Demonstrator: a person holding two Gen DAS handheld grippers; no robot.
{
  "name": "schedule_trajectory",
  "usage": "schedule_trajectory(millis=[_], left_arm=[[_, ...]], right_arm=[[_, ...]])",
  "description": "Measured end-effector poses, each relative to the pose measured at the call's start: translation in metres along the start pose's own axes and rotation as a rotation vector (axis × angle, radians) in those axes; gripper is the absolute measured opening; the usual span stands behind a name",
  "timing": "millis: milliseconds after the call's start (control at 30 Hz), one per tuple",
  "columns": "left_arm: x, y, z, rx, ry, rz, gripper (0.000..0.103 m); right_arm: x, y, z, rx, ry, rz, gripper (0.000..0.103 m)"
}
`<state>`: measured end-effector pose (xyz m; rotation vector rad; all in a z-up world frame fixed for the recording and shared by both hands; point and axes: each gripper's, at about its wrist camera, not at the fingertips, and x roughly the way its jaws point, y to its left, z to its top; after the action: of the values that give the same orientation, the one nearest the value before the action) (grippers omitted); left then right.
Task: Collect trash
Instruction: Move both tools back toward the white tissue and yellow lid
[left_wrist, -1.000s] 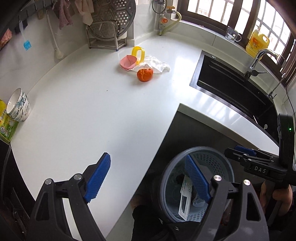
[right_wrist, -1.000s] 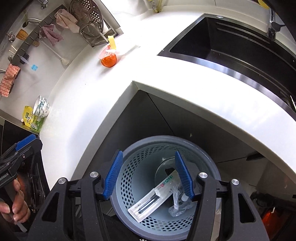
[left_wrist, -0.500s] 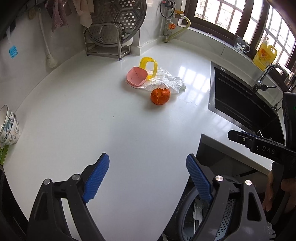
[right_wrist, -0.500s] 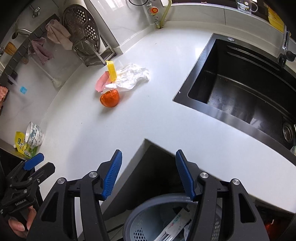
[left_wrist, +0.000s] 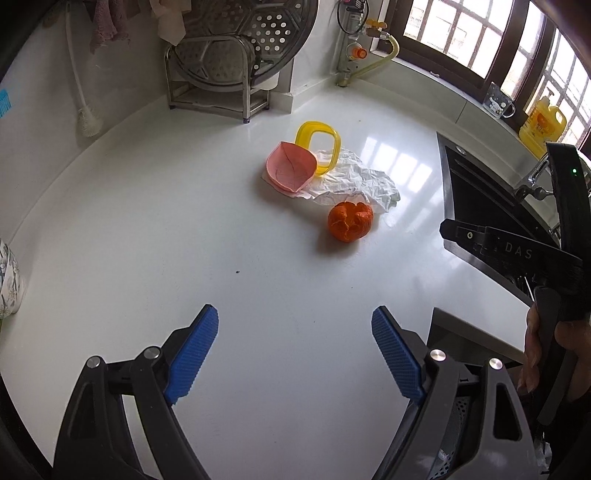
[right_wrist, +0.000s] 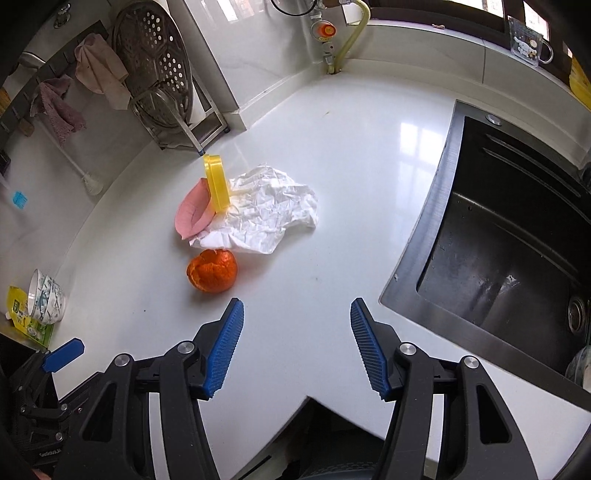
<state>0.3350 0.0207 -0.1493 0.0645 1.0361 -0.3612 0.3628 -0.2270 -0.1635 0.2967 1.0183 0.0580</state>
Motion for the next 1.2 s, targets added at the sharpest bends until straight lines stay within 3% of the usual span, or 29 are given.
schedule_trajectory(millis=[767, 967, 1067, 1133, 1200], left_arm=[[0.037, 0.012, 0.022, -0.071, -0.001, 0.018, 0.083], [0.045, 0.011, 0.024, -0.076, 0.002, 0.016, 0.083], [0.05, 0.01, 0.026, -0.08, 0.008, 0.013, 0.083], [0.054, 0.01, 0.026, -0.083, 0.014, 0.009, 0.083], [0.058, 0.01, 0.028, -0.088, 0.019, 0.006, 0.083]], right_arm=[[0.094, 0.018, 0.072, -0.128, 0.052, -0.06, 0.062], [0.119, 0.027, 0.075, -0.221, 0.096, -0.115, 0.063], [0.122, 0.033, 0.069, -0.277, 0.075, -0.131, 0.064], [0.121, 0.034, 0.065, -0.296, 0.057, -0.126, 0.062], [0.119, 0.034, 0.063, -0.314, 0.039, -0.113, 0.053]])
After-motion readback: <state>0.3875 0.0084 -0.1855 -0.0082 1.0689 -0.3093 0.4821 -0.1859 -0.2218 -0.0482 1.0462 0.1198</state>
